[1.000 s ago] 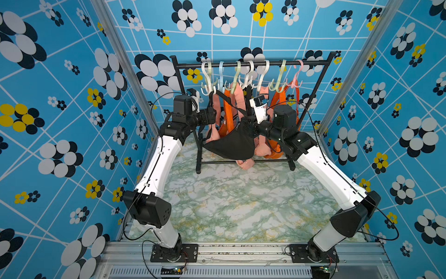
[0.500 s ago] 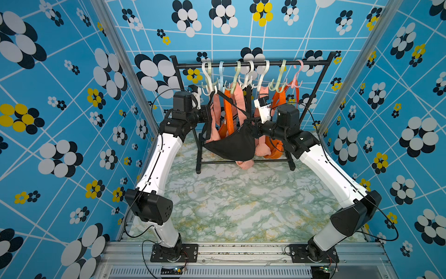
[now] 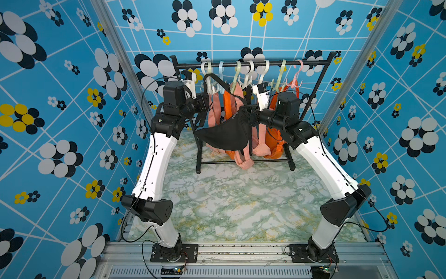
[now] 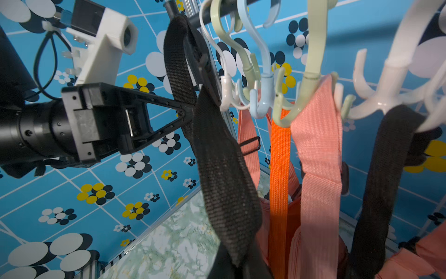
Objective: Take the bag off the hook
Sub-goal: Pick up the bag from the hook, then place the bag at the center of the board.
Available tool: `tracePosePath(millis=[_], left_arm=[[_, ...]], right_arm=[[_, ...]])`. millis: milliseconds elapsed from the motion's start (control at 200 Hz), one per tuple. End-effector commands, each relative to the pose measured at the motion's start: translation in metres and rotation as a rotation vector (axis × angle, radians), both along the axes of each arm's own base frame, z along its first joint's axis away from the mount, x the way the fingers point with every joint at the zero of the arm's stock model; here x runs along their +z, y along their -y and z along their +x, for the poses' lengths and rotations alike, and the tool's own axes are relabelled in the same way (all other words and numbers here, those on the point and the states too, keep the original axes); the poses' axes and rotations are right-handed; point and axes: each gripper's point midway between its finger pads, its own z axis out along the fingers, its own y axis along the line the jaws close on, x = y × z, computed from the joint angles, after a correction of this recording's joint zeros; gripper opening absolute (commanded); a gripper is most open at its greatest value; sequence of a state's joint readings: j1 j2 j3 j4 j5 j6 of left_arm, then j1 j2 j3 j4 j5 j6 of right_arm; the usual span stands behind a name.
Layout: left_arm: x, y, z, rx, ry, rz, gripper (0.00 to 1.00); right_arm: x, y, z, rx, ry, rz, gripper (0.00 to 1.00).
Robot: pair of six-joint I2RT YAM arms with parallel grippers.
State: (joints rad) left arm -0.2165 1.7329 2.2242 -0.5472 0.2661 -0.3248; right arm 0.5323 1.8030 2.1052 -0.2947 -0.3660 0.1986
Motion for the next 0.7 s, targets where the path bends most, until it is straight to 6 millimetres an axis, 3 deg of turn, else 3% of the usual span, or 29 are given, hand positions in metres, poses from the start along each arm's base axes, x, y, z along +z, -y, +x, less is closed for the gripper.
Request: tracePosePath(millis=[0,180,365,540,695], left_arm=[[0.027,0.0,-0.012,-0.014,0.064,-0.024,0.0],[0.043,-0.011,-0.036,0.021,0.106,0.0,0.0],[0.039,-0.039,-0.073,0.13,0.128,0.047,0.0],[0.013,-0.08,-0.109,0.306,0.115,0.123,0.0],[-0.021,-0.119,-0.122,0.452,0.058,0.174,0.01]], right_arm=[[0.022,-0.009,-0.006,0.062,0.016,0.064,0.0],[0.019,-0.019,-0.025,0.112,0.034,0.031,0.0],[-0.013,-0.037,-0.056,0.17,0.025,-0.06,0.0],[-0.055,-0.062,-0.083,0.251,-0.051,-0.093,0.0],[-0.1,-0.101,-0.101,0.338,-0.147,-0.107,0.0]])
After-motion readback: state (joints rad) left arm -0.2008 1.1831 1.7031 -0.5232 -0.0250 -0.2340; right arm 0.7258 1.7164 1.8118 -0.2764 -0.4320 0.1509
